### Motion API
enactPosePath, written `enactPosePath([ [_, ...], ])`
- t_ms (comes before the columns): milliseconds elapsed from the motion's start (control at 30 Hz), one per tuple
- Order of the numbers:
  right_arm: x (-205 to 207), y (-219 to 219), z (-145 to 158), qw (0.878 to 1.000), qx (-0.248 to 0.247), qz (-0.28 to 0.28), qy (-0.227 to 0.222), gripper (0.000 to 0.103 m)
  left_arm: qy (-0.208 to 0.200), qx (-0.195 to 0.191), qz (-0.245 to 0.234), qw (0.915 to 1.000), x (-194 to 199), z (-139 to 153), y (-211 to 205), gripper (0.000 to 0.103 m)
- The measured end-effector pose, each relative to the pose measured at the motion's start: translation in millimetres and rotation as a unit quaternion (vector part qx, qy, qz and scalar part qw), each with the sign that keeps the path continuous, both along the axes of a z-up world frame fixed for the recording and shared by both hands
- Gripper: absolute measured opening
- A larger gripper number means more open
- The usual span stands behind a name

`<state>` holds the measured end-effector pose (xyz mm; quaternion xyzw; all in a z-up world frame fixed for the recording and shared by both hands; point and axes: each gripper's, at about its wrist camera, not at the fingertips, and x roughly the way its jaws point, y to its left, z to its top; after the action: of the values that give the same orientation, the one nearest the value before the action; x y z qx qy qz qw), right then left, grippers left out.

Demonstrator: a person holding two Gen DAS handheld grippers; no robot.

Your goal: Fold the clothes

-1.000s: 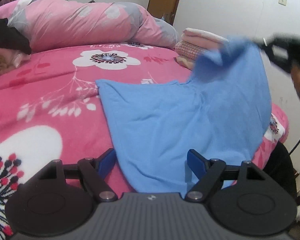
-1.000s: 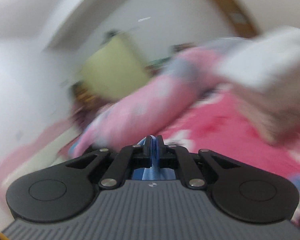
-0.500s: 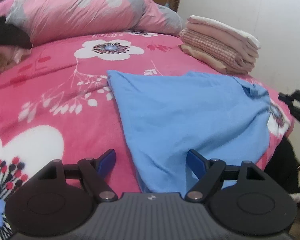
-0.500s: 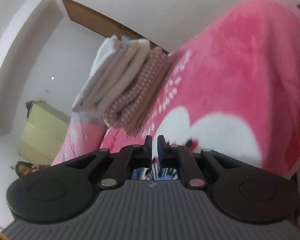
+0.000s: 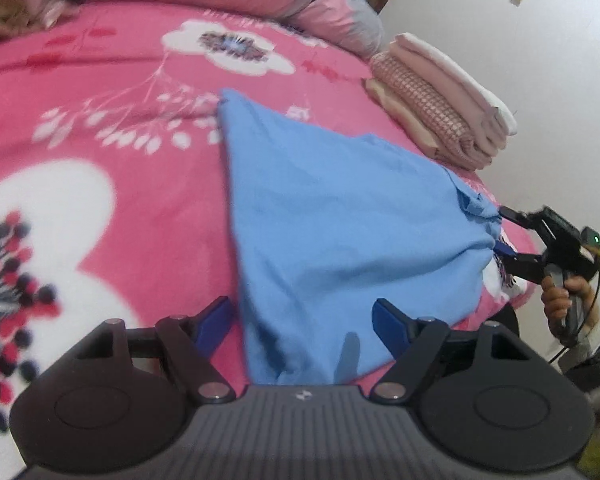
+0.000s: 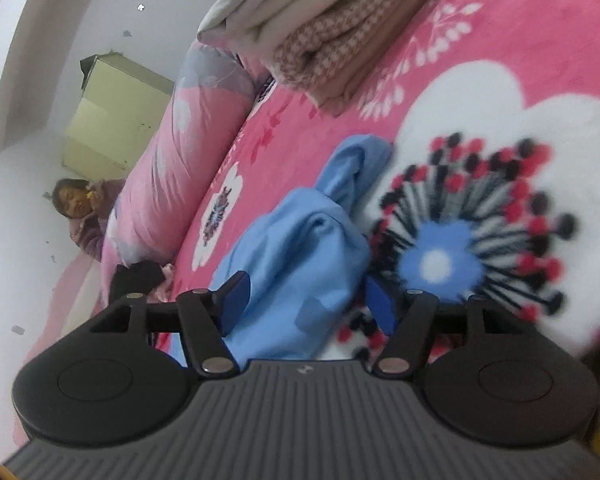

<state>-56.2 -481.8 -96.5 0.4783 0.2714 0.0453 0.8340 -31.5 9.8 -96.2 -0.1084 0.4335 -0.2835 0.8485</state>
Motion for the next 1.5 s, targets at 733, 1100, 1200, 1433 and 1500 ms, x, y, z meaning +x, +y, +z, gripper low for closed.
enactPosePath([
  [733, 193, 90, 185, 0.980, -0.032, 0.099, -0.172, 0.011, -0.091, -0.220, 0.152, 0.9592, 119, 129, 148, 0.005],
  [1100, 185, 107, 68, 0.994, 0.019, 0.105, 0.017, 0.023, 0.005, -0.123, 0.208, 0.9704, 98, 44, 175, 0.051],
  [1200, 165, 89, 40, 0.996, 0.016, 0.063, 0.057, 0.024, 0.017, -0.103, 0.225, 0.9687, 88, 26, 184, 0.066],
  [1433, 153, 90, 82, 0.991, -0.102, 0.081, -0.018, 0.037, -0.072, -0.018, 0.188, 0.9794, 88, 44, 159, 0.088],
  [1500, 169, 117, 100, 0.976, -0.167, 0.133, -0.048, 0.049, -0.095, 0.011, 0.173, 0.9802, 96, 50, 145, 0.088],
])
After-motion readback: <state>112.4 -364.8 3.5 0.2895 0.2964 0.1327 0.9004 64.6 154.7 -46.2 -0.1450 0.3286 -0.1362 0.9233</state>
